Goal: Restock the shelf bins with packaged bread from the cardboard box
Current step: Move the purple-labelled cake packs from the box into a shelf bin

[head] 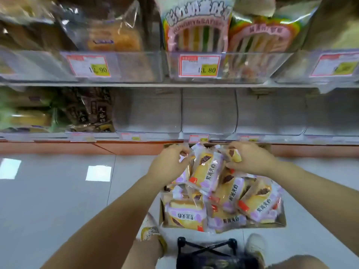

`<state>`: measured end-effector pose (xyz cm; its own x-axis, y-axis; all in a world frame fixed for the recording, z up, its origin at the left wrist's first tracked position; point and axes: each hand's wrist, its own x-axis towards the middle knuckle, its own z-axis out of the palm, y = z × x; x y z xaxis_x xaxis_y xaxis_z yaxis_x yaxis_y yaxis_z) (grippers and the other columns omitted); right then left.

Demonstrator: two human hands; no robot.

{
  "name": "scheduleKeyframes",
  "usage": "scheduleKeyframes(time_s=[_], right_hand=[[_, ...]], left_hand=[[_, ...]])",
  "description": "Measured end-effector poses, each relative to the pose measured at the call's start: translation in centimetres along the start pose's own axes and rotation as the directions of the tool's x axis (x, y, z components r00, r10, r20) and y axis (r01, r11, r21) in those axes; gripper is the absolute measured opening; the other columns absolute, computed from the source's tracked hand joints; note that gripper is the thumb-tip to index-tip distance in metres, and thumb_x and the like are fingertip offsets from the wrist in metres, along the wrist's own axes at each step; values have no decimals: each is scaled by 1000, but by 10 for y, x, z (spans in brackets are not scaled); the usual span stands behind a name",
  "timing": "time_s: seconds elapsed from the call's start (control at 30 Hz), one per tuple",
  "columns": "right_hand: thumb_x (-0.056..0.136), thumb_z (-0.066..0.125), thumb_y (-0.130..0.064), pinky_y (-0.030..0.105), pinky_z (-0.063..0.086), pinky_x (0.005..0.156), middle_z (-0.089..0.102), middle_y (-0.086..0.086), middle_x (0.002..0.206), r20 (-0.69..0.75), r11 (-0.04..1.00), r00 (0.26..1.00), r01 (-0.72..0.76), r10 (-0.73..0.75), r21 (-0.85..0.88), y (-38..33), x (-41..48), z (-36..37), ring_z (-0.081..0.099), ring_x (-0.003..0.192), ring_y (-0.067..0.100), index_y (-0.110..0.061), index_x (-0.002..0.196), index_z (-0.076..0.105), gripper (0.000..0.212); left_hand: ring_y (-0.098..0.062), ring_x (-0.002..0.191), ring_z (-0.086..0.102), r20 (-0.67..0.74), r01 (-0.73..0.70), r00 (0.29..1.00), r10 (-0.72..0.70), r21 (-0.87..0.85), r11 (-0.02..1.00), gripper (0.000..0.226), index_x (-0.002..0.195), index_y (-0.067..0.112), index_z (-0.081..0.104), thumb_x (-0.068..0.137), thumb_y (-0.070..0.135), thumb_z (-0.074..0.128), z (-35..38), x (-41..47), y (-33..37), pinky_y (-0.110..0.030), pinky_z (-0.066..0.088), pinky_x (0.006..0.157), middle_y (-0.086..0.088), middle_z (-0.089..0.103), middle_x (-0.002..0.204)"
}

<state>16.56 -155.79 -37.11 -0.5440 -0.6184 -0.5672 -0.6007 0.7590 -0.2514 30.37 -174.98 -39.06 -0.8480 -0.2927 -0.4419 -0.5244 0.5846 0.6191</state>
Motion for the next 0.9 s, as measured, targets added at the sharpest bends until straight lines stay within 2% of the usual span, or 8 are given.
scheduleKeyframes(time_s=[0.1,0.17,0.27,0.5,0.57,0.7,0.8,0.9], right_hand=[[83,63,-50,36,40,99,50,6,134,-24,999,1000,-6,7,33,30,25,24,47,123,26,-18,137,44,65],[88,58,-47,36,41,99,50,6,135,-46,1000,999,16,-15,12,44,41,31,48,123,25,-19,138,43,59],[91,55,-42,35,44,94,56,5,131,-156,998,987,36,-43,-48,66,66,54,53,117,26,-20,132,48,47],[90,53,-50,29,43,82,62,2,122,-344,984,932,55,-112,-172,85,91,84,57,112,24,-22,120,55,41],[88,50,-54,31,45,81,64,0,118,-360,978,925,53,-125,-202,85,82,87,58,109,24,-25,116,57,40],[86,48,-63,32,48,84,65,-4,113,-381,978,920,16,-97,-210,82,49,91,59,106,21,-29,114,58,45],[88,49,-59,32,48,84,65,-5,110,-366,987,927,31,-88,-158,81,23,95,57,93,17,-31,101,57,32],[82,54,-66,30,46,90,63,-8,114,-300,995,950,76,-91,-63,83,6,99,57,101,12,-27,111,59,49]], left_hand=[[-6,96,56,-16,-68,998,68,5,998,37,124,27,54,88,36,60,41,29,-7,-24,44,81,11,56,113],[-6,94,54,-55,-103,993,103,4,995,41,126,30,52,88,40,61,54,43,-9,-26,46,83,11,55,115],[-8,88,60,-138,-153,980,145,-49,987,31,118,32,55,88,37,59,77,64,-16,-32,51,86,9,62,113],[-2,75,55,-258,-313,906,337,131,941,21,108,31,57,88,38,60,94,87,-27,-29,47,80,13,61,106],[1,74,52,-277,-315,895,350,162,935,22,107,32,57,88,41,60,95,84,-28,-26,43,77,13,60,107],[-9,81,53,-320,-281,888,330,190,941,29,116,26,58,90,39,58,104,65,-27,-24,39,80,10,52,110],[-14,94,57,-329,-259,894,306,179,949,32,120,23,58,91,35,58,111,47,-26,-25,41,84,3,51,120],[-14,100,54,-334,-213,908,254,156,965,36,124,21,55,91,36,57,115,28,-25,-23,38,84,0,54,123]])
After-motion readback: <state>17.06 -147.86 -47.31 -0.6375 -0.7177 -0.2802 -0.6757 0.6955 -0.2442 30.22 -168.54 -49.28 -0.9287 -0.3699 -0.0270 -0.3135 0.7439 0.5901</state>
